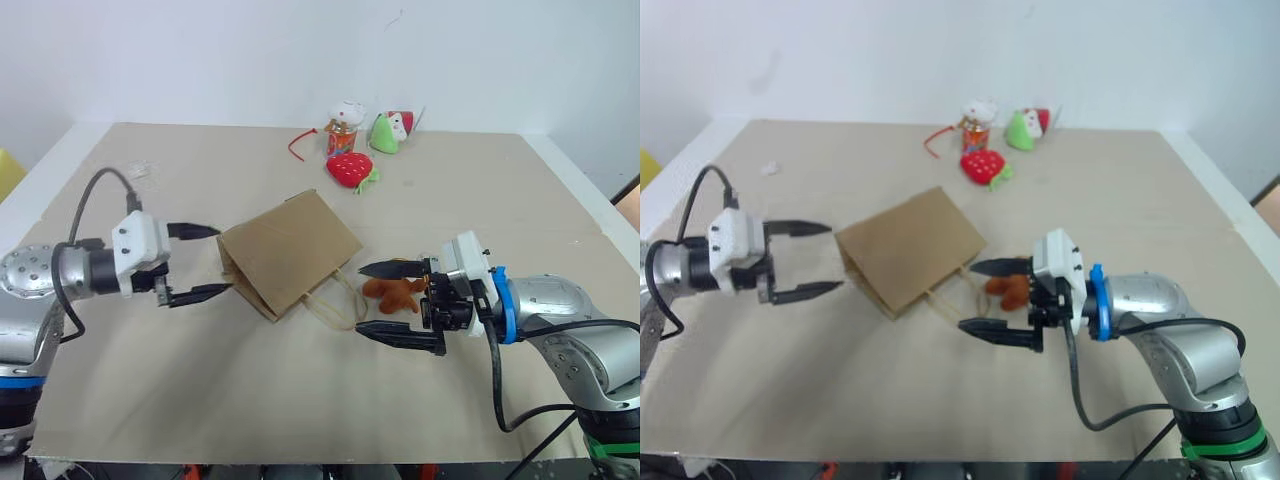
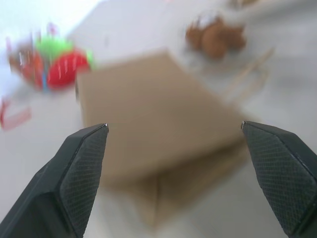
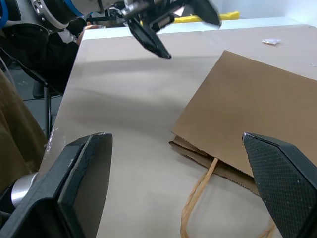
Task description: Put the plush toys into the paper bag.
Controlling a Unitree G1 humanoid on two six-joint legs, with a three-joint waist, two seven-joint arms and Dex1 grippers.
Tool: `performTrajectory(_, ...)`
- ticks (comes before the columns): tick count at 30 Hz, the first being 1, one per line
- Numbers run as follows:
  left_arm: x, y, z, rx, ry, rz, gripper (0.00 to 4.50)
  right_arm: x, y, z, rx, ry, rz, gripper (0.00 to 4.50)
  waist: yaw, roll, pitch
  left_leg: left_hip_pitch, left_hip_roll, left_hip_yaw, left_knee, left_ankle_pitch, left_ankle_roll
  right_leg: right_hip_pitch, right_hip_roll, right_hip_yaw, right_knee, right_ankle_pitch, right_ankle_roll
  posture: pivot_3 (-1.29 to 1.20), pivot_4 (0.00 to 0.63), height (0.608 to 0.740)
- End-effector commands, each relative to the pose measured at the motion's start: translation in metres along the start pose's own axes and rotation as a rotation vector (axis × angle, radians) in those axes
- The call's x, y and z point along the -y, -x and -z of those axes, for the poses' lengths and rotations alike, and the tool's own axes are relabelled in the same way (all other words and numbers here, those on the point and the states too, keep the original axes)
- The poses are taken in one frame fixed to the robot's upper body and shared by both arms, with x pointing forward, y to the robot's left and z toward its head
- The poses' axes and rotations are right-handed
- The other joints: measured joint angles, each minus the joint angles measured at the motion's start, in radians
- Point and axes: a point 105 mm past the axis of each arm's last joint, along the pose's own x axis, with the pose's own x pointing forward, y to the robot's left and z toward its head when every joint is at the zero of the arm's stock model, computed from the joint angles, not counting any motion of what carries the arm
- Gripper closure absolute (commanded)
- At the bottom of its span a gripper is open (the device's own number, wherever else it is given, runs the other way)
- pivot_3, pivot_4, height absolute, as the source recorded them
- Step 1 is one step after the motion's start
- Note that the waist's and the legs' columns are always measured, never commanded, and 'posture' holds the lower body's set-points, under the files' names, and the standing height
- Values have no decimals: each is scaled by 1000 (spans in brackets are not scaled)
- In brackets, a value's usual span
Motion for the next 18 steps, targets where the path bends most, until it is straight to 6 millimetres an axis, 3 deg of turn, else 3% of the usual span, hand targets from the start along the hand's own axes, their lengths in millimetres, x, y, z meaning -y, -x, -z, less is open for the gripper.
performTrajectory(1,11,-24,-3,28,-16,28,62,2,-1,-8,21,34,-3,0,0,0,0,0,0,0,0,0,0,0,0,0,0,0,0,0,150,740)
performTrajectory(7,28,-68,12,47,-44,101,62,1,-1,-8,23,37,2,0,-1,0,0,0,0,-2,0,0,0,1,7,1,0,0,0,0,150,740)
performTrajectory(18,47,-128,7,96,-156,211,62,1,1,-8,26,38,48,0,-1,0,0,0,0,-3,0,0,0,1,8,2,0,2,3,0,150,740)
